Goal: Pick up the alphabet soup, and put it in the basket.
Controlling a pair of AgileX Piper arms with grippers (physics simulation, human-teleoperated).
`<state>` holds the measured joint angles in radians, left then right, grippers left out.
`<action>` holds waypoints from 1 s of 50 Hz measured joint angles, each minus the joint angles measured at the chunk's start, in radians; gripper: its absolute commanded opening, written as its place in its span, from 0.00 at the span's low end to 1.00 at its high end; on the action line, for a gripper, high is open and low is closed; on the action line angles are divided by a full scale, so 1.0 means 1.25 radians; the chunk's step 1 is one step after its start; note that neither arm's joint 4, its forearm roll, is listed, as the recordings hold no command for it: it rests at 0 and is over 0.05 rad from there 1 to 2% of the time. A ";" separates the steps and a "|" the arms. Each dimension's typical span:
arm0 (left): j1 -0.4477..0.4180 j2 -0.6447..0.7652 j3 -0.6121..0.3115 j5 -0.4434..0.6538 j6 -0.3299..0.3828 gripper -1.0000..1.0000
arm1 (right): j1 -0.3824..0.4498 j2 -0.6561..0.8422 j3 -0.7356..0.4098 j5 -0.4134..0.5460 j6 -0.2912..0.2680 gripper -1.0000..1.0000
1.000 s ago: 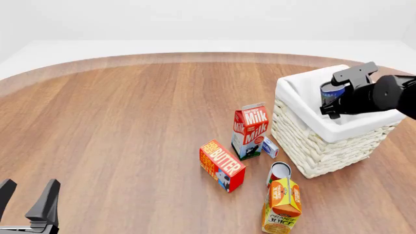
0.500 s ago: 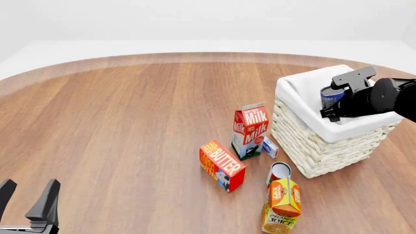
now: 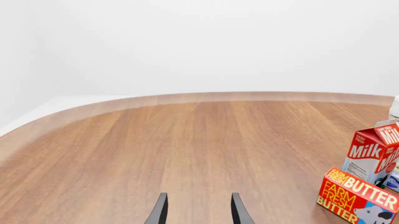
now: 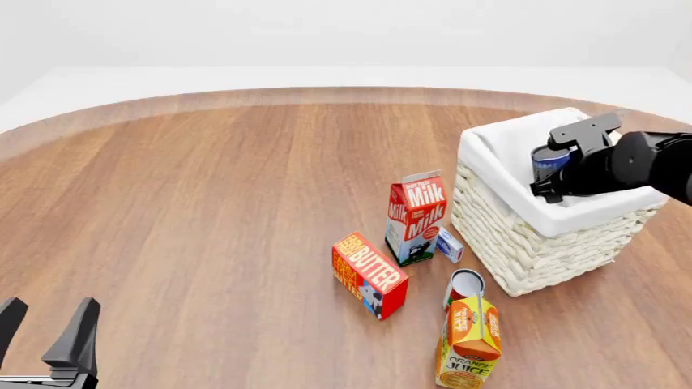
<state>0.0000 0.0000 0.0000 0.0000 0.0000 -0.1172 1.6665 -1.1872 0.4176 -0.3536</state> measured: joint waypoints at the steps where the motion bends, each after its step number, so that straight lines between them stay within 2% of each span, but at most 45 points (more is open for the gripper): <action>1: 0.000 0.000 0.000 0.000 0.000 1.00 | 0.000 0.000 0.000 0.000 0.001 0.00; 14: 0.000 0.000 0.000 0.000 0.000 1.00 | 0.000 0.000 0.000 -0.001 0.005 0.00; 15: 0.000 0.000 0.000 0.000 0.000 1.00 | 0.000 0.001 0.000 -0.001 0.005 1.00; 50: 0.000 0.000 0.000 0.000 0.000 1.00 | -0.016 -0.019 0.005 -0.004 0.036 1.00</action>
<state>0.0000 0.0000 0.0000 0.0000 0.0000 -0.1373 1.6423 -1.1805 0.4121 -0.3085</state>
